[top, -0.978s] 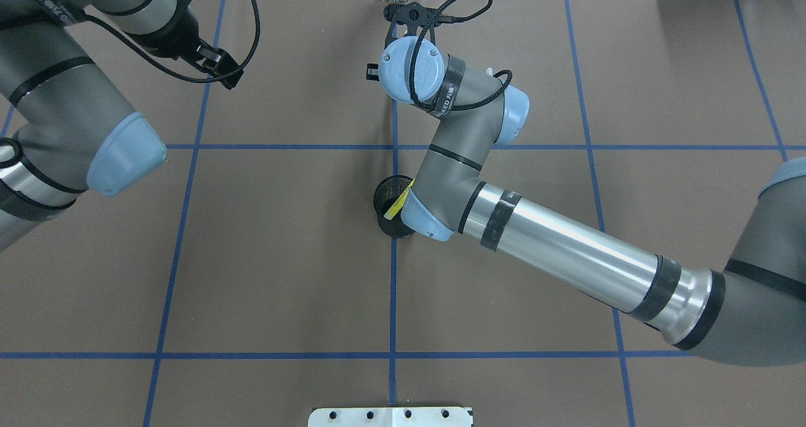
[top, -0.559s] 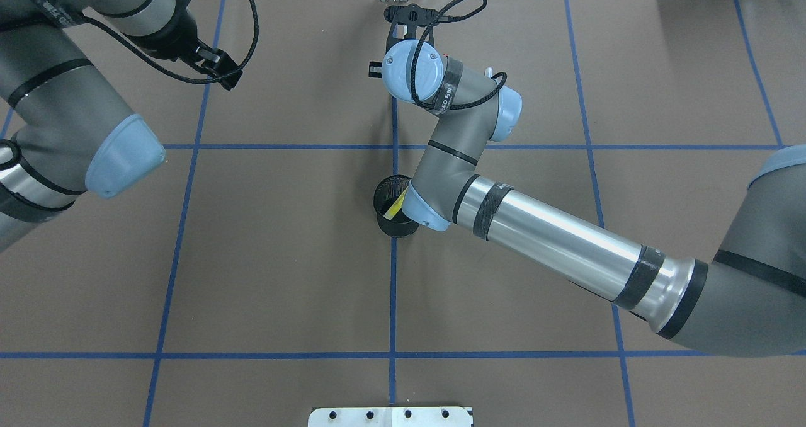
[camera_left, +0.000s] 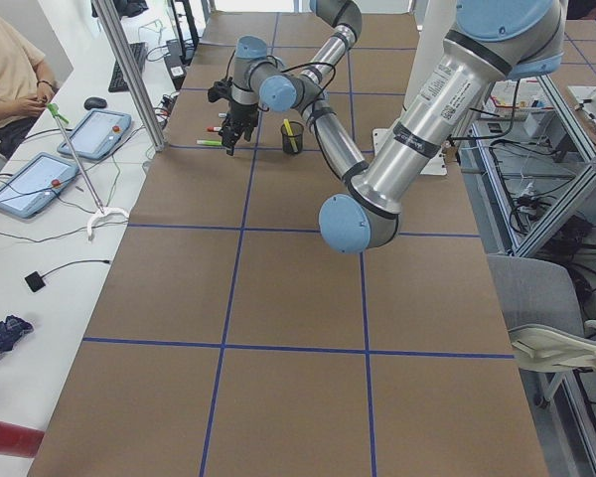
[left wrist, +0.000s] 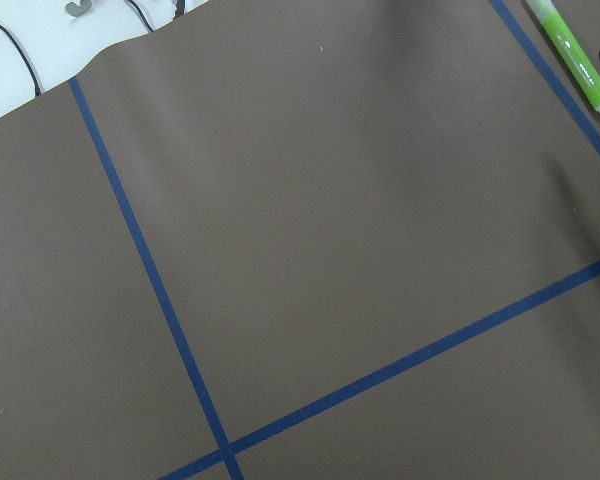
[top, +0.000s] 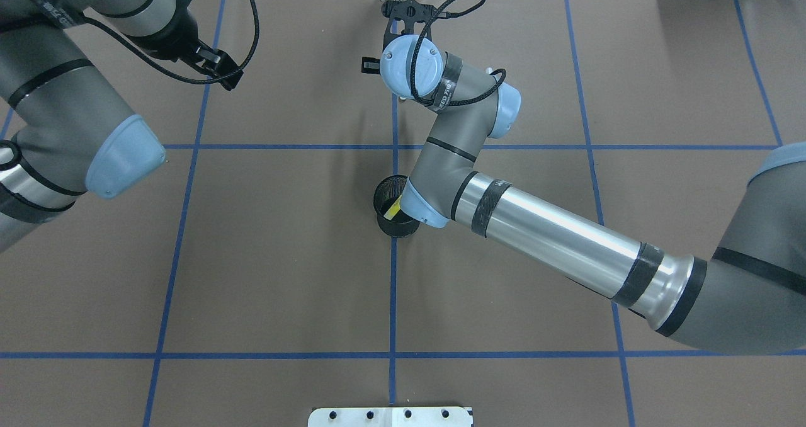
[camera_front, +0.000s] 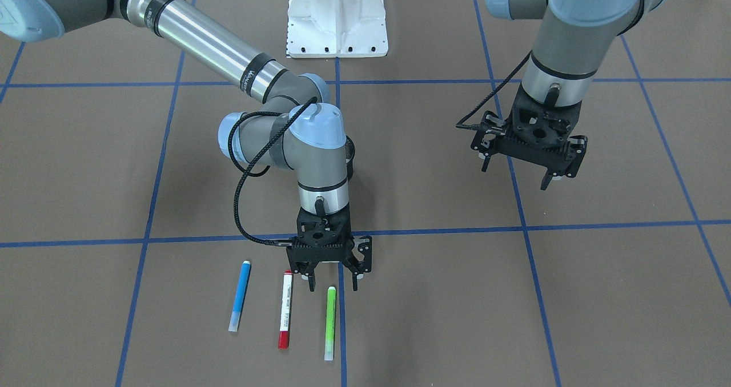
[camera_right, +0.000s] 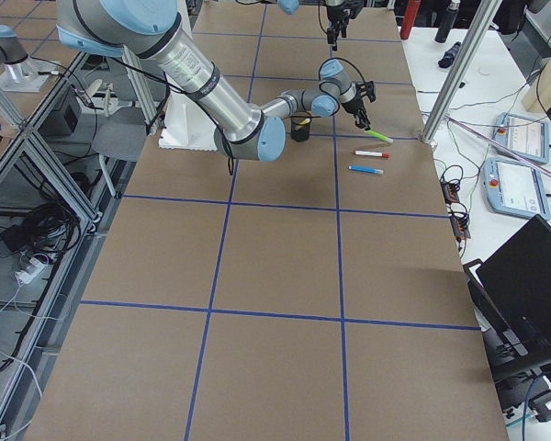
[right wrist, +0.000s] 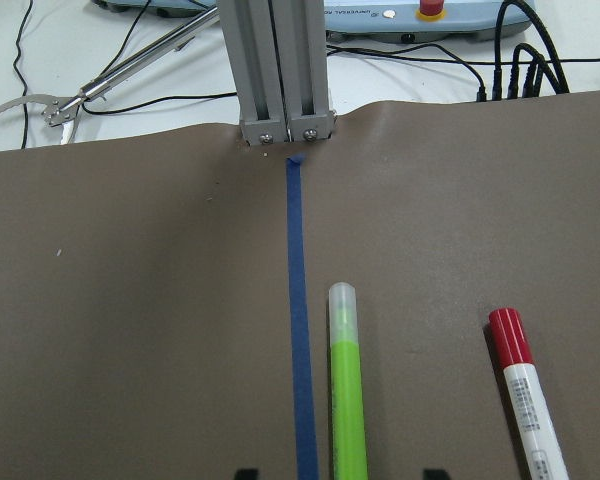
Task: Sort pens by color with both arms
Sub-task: 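Carry the green highlighter farther from the robot and release it beside the white marker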
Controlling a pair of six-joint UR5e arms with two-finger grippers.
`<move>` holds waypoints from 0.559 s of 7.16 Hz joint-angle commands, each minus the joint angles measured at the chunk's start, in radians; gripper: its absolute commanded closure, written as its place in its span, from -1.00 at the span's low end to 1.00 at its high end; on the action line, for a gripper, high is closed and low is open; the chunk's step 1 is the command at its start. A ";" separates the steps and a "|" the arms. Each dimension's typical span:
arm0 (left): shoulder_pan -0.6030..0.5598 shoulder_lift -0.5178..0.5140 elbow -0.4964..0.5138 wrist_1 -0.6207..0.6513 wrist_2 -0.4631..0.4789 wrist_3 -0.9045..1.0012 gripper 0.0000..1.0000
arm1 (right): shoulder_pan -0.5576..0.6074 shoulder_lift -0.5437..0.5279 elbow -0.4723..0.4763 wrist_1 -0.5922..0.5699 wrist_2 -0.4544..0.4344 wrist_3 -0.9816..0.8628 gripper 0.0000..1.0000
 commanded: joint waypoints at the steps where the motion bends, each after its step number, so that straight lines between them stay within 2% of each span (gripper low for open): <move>1: 0.017 -0.007 0.000 0.000 0.001 -0.003 -1.00 | 0.066 -0.007 0.034 -0.011 0.182 -0.007 -0.98; 2: 0.039 -0.015 -0.012 0.003 0.001 -0.071 -1.00 | 0.096 -0.018 0.071 -0.063 0.257 -0.012 -0.99; 4: 0.103 -0.068 -0.018 0.009 0.002 -0.308 -1.00 | 0.210 -0.072 0.265 -0.340 0.520 -0.129 -0.99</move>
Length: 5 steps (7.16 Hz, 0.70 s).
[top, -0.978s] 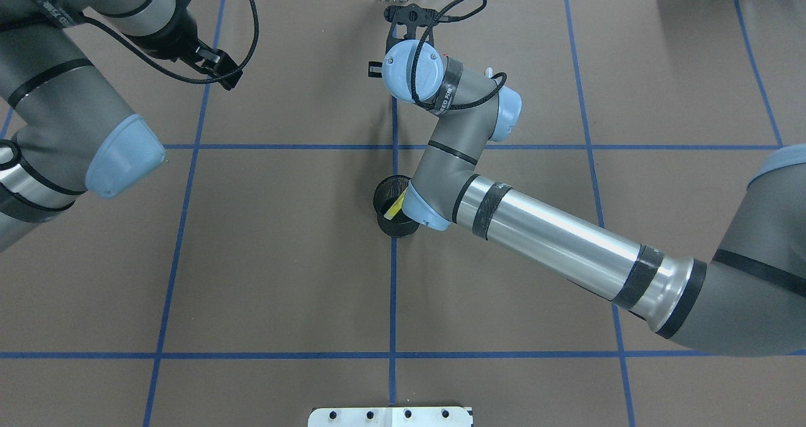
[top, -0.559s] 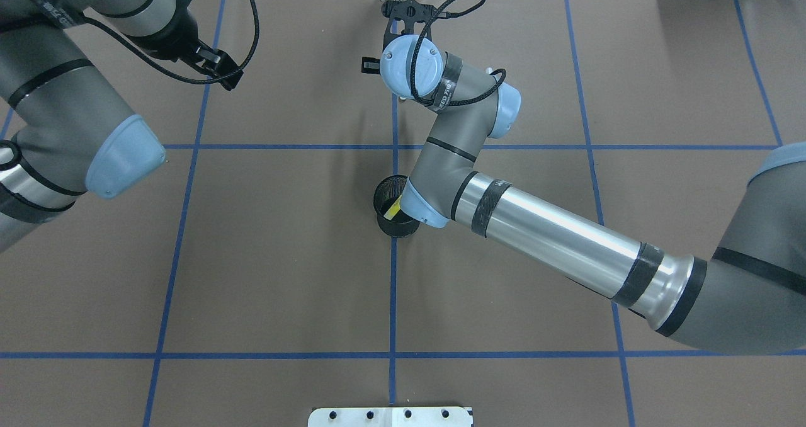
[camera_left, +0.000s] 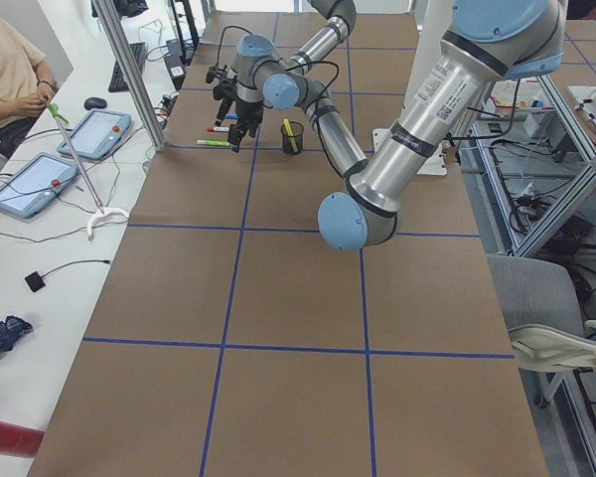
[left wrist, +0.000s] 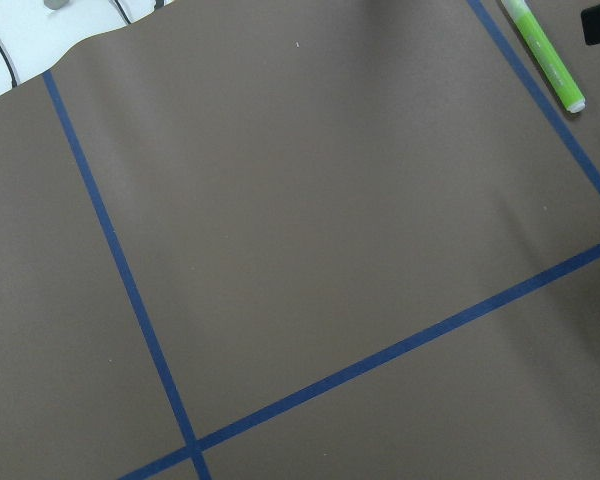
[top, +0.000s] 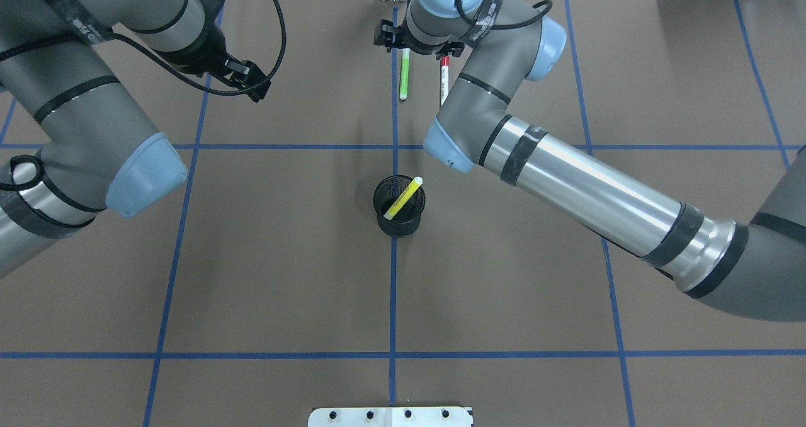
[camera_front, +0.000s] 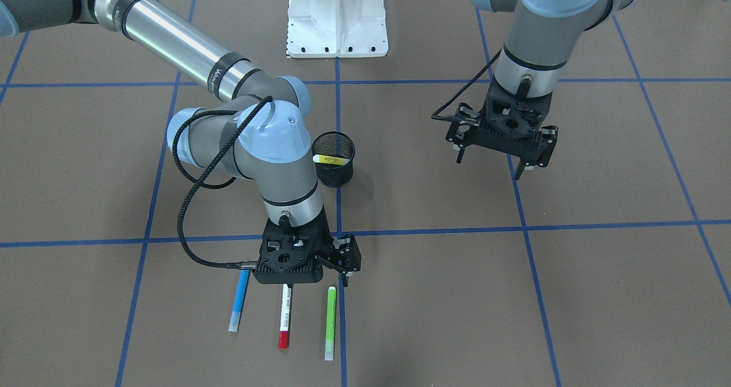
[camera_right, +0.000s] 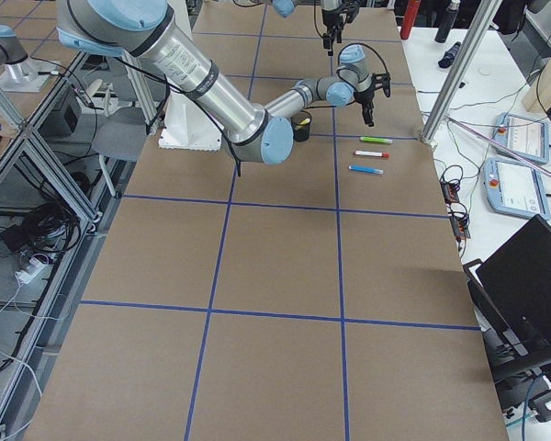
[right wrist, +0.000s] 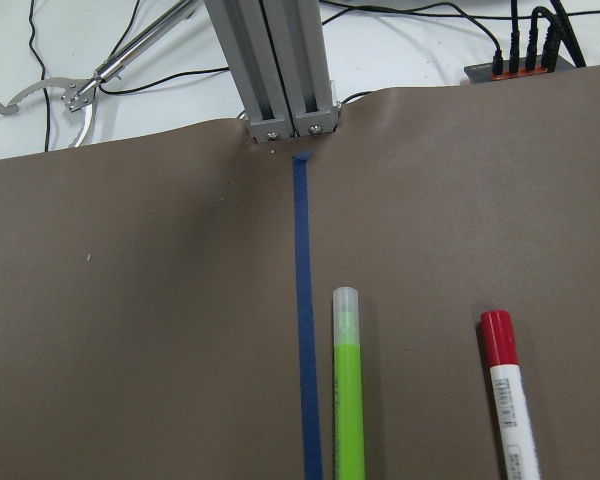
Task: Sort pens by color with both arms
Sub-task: 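Carry the green highlighter farther from the robot and release it beside the white marker, then withdraw the right gripper while the left gripper moves over the pen cup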
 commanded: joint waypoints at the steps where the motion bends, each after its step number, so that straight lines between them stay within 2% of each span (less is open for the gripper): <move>1: 0.072 -0.046 -0.008 0.004 0.004 -0.293 -1.00 | 0.099 -0.107 0.190 -0.182 0.190 -0.139 -0.99; 2: 0.116 -0.064 -0.004 0.006 0.012 -0.413 -1.00 | 0.136 -0.158 0.221 -0.184 0.227 -0.211 -1.00; 3: 0.147 -0.082 -0.001 0.009 0.016 -0.456 -1.00 | 0.180 -0.219 0.268 -0.188 0.278 -0.312 -1.00; 5: 0.226 -0.142 0.053 0.012 0.093 -0.455 -1.00 | 0.274 -0.324 0.329 -0.188 0.380 -0.468 -1.00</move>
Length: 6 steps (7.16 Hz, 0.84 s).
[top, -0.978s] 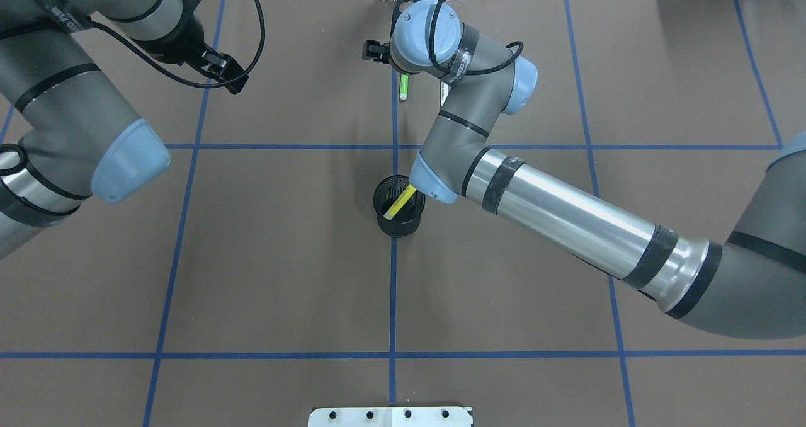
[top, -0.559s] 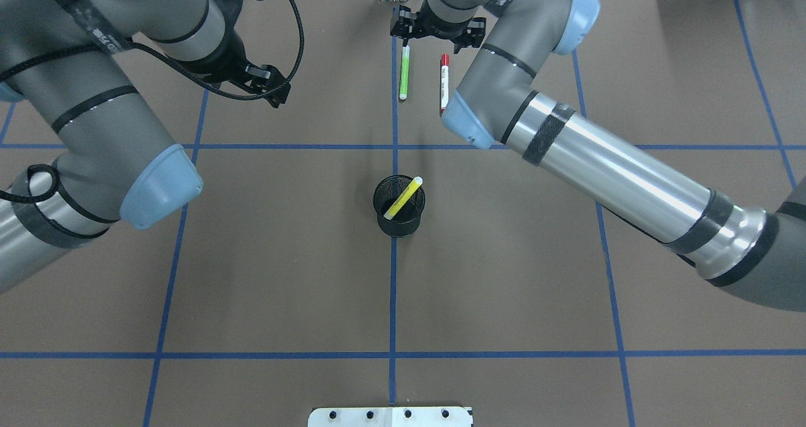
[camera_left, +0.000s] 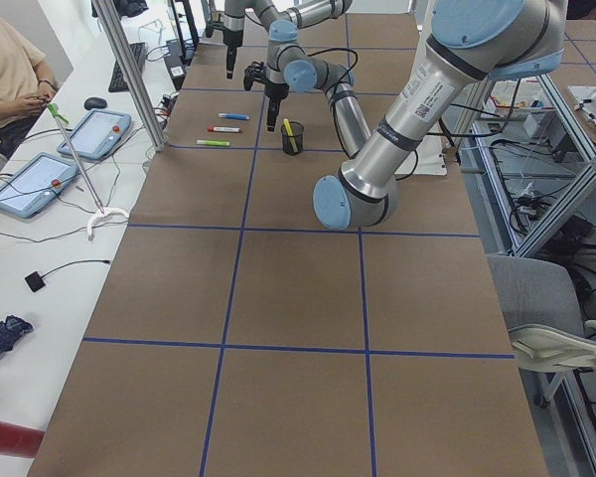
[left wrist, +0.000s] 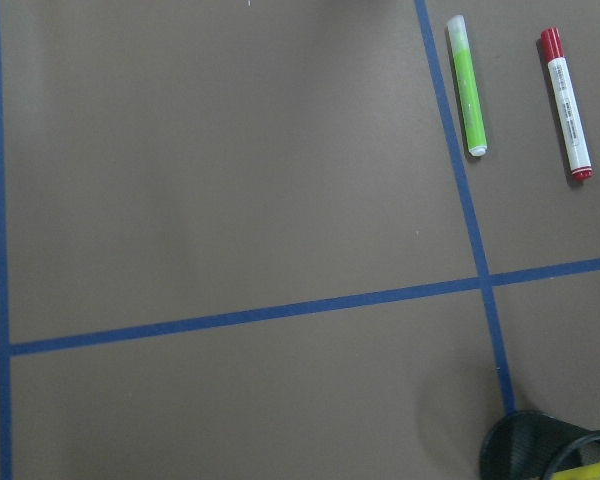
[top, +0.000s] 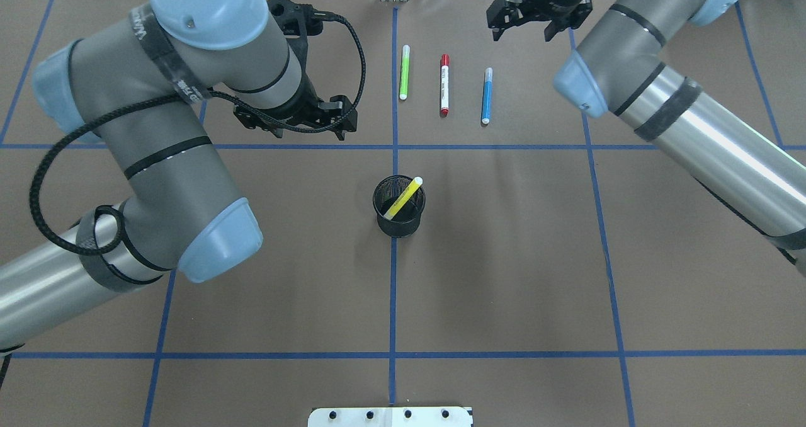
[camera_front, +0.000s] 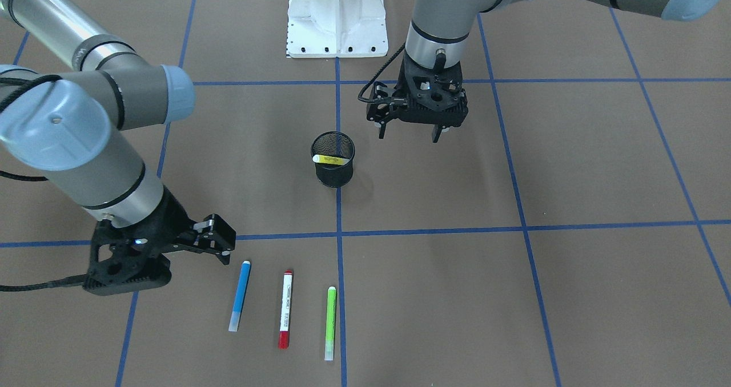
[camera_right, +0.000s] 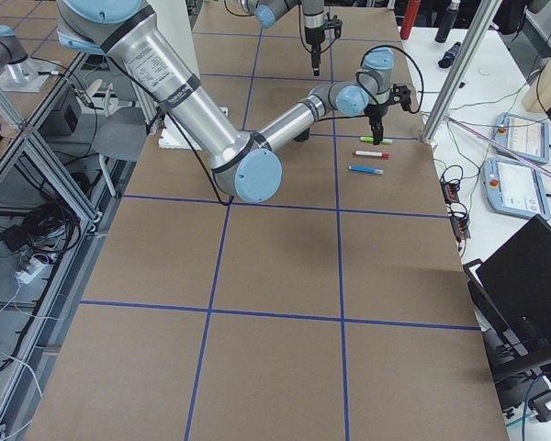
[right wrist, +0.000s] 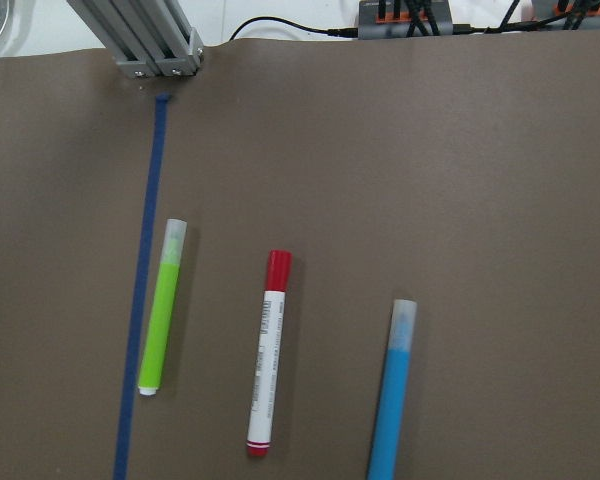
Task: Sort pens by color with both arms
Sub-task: 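Withdraw the right gripper while the left gripper moves over the pen cup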
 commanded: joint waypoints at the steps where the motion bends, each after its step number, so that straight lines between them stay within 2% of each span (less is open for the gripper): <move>1: 0.100 -0.075 0.075 -0.003 0.103 -0.002 -1.00 | 0.092 -0.120 0.073 -0.001 0.077 -0.172 -1.00; 3: 0.151 -0.116 0.122 -0.012 0.148 0.089 -0.95 | 0.144 -0.226 0.138 -0.001 0.092 -0.283 -1.00; 4: 0.181 -0.125 0.131 -0.012 0.199 0.129 -0.85 | 0.149 -0.239 0.141 0.000 0.092 -0.292 -1.00; 5: 0.192 -0.181 0.190 -0.011 0.239 0.163 -0.85 | 0.150 -0.243 0.144 0.000 0.092 -0.291 -1.00; 6: 0.194 -0.250 0.296 -0.015 0.237 0.165 -0.81 | 0.150 -0.253 0.146 0.005 0.091 -0.292 -1.00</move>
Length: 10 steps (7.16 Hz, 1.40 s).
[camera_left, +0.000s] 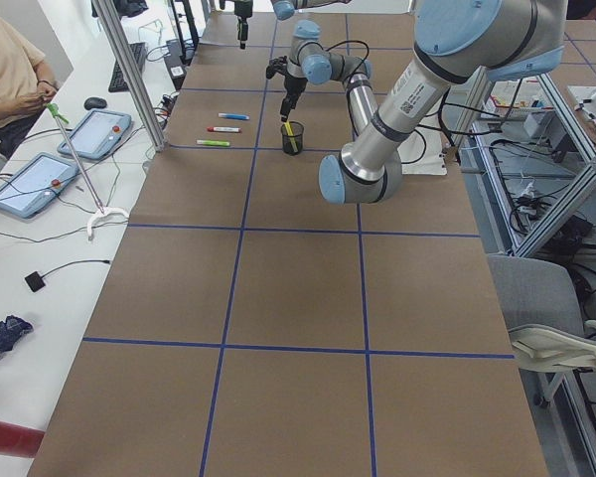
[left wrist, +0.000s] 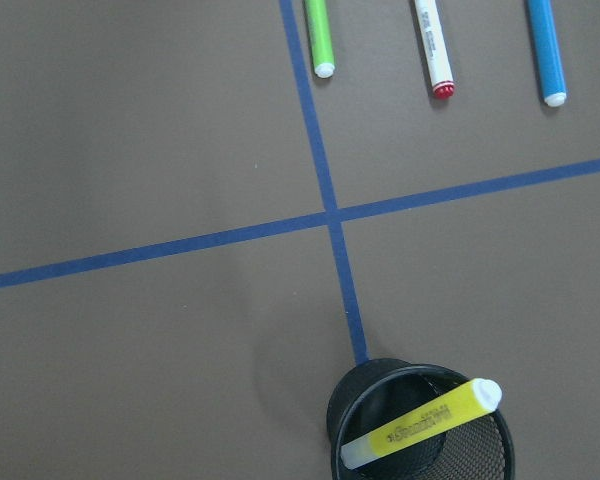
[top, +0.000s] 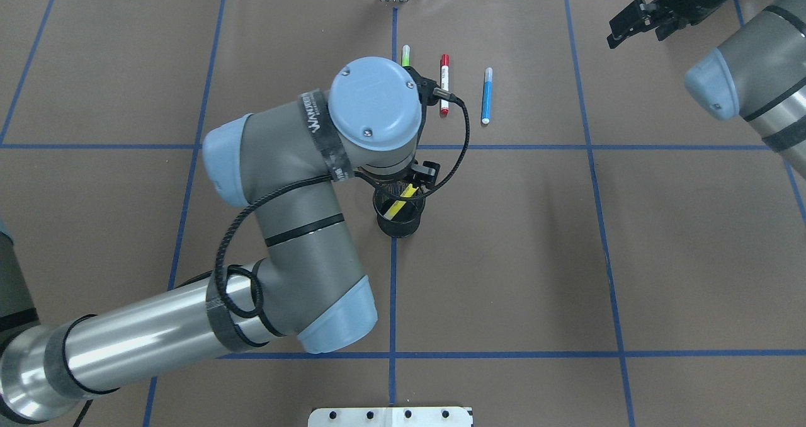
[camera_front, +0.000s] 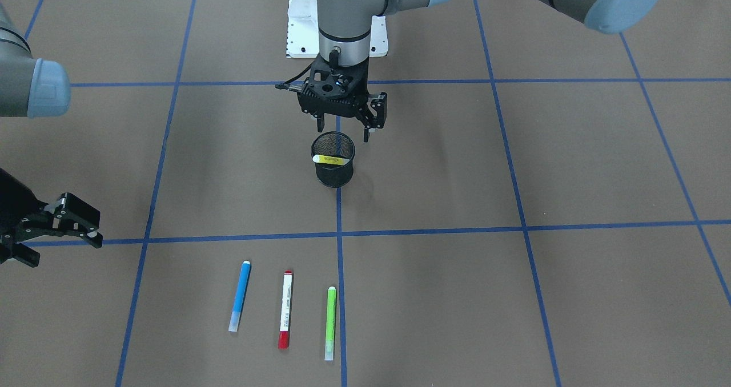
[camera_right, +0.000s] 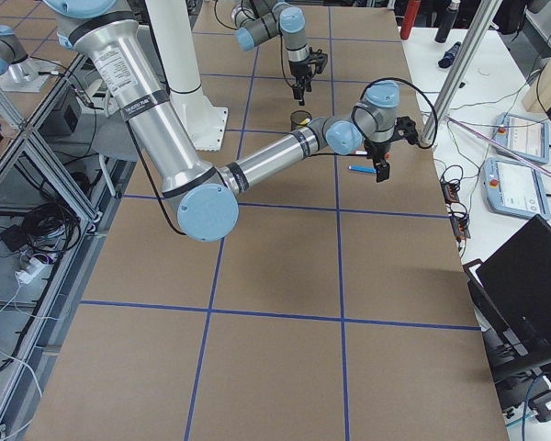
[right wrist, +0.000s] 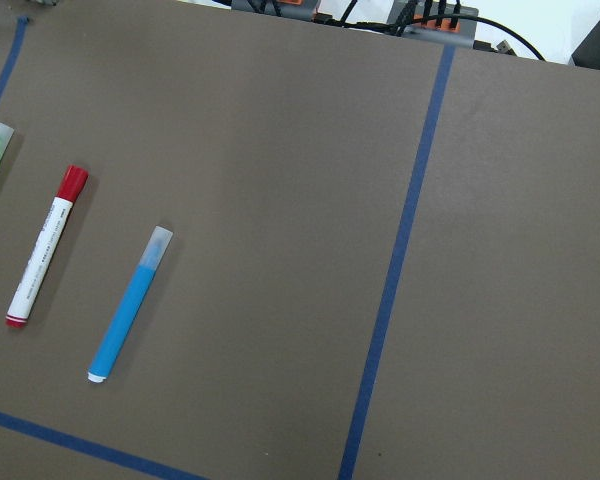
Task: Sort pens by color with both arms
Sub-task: 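Lower the left gripper into the cup and grasp the yellow highlighter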
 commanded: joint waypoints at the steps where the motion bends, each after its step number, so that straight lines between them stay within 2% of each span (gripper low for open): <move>1: 0.009 -0.095 0.155 -0.049 0.018 0.022 -0.77 | 0.005 -0.015 0.004 0.004 -0.001 -0.003 -1.00; 2: 0.011 -0.089 0.189 -0.099 0.020 0.022 -0.74 | 0.005 -0.017 0.004 0.004 -0.001 -0.003 -1.00; 3: 0.018 -0.086 0.197 -0.104 0.020 0.022 -0.36 | 0.005 -0.015 0.004 0.004 -0.002 -0.003 -1.00; 4: 0.020 -0.085 0.197 -0.104 0.024 0.022 -0.34 | 0.004 -0.015 0.004 0.004 -0.004 -0.003 -1.00; 5: 0.021 -0.091 0.197 -0.101 0.027 0.023 -0.21 | 0.005 -0.015 0.004 0.004 -0.004 -0.003 -1.00; 8: 0.023 -0.089 0.210 -0.095 0.029 0.048 -0.07 | 0.004 -0.015 0.004 0.004 -0.005 -0.003 -1.00; 10: 0.023 -0.089 0.222 -0.097 0.027 0.048 -0.04 | 0.004 -0.017 0.002 0.004 -0.010 -0.003 -1.00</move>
